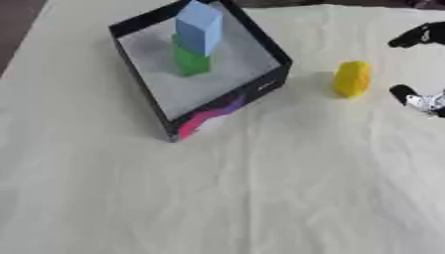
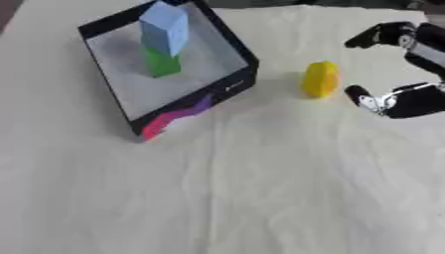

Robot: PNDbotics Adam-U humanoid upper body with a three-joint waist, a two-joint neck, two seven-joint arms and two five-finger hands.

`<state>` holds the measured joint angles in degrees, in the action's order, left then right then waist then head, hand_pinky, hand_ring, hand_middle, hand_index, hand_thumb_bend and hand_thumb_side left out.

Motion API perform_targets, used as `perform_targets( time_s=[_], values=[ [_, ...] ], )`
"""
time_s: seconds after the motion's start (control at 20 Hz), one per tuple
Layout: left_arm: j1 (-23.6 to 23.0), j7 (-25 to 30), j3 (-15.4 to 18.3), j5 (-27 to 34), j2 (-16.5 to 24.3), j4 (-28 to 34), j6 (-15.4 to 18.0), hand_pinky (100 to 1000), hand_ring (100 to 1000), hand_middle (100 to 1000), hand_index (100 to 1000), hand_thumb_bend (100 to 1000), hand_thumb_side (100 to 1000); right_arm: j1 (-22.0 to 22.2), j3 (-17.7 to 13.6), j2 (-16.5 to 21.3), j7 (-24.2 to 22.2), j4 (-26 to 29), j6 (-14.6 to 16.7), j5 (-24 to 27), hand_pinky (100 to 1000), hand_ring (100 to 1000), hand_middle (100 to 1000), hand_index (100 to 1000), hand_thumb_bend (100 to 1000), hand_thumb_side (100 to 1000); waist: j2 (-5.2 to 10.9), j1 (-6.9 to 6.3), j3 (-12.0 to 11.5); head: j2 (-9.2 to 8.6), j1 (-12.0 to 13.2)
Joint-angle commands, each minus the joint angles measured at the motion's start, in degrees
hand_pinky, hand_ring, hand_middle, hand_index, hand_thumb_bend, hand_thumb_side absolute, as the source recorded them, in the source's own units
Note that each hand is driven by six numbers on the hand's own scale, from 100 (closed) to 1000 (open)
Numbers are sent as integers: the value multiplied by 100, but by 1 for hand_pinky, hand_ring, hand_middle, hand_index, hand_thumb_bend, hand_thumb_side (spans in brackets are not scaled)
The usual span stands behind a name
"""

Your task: Pick up objects on the table and place them in the box.

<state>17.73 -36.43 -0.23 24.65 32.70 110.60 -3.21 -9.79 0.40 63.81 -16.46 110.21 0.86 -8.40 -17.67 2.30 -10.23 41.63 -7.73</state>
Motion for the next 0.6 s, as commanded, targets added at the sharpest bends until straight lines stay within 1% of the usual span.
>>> perform_targets(
  time_s=[0.05,0.35,0.55,0.6],
  values=[
    [79,33,0,-37,72,64,-10,716,618,792,874,408,632,-185,-11,241,-143,-106,27,134,933,875,832,880,238,332,173,59,-12,10,-65],
    [118,86,-57,-26,57,65,-45,716,617,790,870,409,636,-599,158,218,-278,-405,-9,104,929,872,829,880,248,319,146,58,-59,-4,-153],
    [145,104,-73,-35,45,72,-54,716,617,789,869,409,637,-864,281,126,-300,-691,-43,4,930,871,829,881,240,332,117,62,-99,-46,-191],
    [154,106,-73,-40,43,76,-53,716,617,789,868,409,636,-915,311,101,-327,-762,-40,-16,931,873,831,882,242,347,108,63,-113,-57,-196]
  ],
)
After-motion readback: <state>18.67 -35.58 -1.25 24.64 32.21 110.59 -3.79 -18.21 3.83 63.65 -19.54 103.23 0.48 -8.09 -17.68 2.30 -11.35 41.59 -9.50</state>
